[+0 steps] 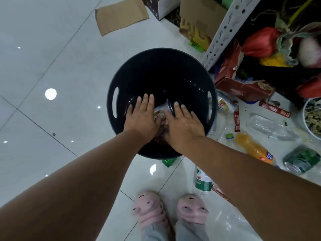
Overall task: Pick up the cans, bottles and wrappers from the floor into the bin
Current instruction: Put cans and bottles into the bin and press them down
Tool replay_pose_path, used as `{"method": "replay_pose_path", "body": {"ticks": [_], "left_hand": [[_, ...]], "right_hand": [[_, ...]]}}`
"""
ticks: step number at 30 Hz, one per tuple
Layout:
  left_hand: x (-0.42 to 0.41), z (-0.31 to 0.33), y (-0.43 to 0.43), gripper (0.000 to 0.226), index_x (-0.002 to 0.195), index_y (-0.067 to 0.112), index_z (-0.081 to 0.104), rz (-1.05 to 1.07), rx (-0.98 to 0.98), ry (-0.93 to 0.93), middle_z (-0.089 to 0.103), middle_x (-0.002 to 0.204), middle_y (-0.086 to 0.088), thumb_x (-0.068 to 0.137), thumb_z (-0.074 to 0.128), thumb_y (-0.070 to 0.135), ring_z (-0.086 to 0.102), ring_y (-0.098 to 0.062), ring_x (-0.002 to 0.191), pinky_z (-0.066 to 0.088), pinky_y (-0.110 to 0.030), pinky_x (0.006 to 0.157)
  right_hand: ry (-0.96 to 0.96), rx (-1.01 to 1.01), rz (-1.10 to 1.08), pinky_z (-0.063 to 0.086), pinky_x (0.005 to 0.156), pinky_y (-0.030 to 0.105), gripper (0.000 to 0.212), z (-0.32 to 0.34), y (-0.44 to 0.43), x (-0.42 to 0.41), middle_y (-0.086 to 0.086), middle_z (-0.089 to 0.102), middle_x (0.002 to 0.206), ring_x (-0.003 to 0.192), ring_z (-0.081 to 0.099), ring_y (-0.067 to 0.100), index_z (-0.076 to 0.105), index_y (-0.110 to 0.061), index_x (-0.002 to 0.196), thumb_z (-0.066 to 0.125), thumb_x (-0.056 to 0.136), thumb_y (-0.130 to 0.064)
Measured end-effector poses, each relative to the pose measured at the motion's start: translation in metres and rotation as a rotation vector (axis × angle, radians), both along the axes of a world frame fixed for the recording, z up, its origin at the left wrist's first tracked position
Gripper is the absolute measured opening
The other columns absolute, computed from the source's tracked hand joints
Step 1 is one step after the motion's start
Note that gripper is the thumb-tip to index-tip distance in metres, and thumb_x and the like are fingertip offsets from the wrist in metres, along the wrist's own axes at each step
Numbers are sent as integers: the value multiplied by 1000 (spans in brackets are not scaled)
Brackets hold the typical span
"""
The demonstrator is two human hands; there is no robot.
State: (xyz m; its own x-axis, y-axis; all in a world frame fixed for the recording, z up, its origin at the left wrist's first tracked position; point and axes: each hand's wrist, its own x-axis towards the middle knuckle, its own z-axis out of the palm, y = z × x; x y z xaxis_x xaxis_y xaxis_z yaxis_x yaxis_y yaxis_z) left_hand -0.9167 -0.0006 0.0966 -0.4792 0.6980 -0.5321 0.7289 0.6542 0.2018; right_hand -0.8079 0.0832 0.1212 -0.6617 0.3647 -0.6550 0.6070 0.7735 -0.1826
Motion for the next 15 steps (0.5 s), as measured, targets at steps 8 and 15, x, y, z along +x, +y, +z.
{"method": "replay_pose_path", "body": {"ticks": [8,15], "left_hand": [[32,84,-46,66,150,18,-9,-16,83,120,-8,160,-2,98,14,52,-11,-19,146,-4,-41,116],[103,135,-90,68,150,18,-12,173,72,169,-9,160,-3,96,12,51,-10,-19,146,-4,-42,116]], "right_hand": [[276,105,132,-5,116,46,68,69,-17,47,9,-12,158,144,-14,23,-7,-26,150,24,96,-55],[242,95,346,-10,116,43,70,122,-14,139,7,-20,157,143,-19,23,-21,-29,146,21,96,-56]]}}
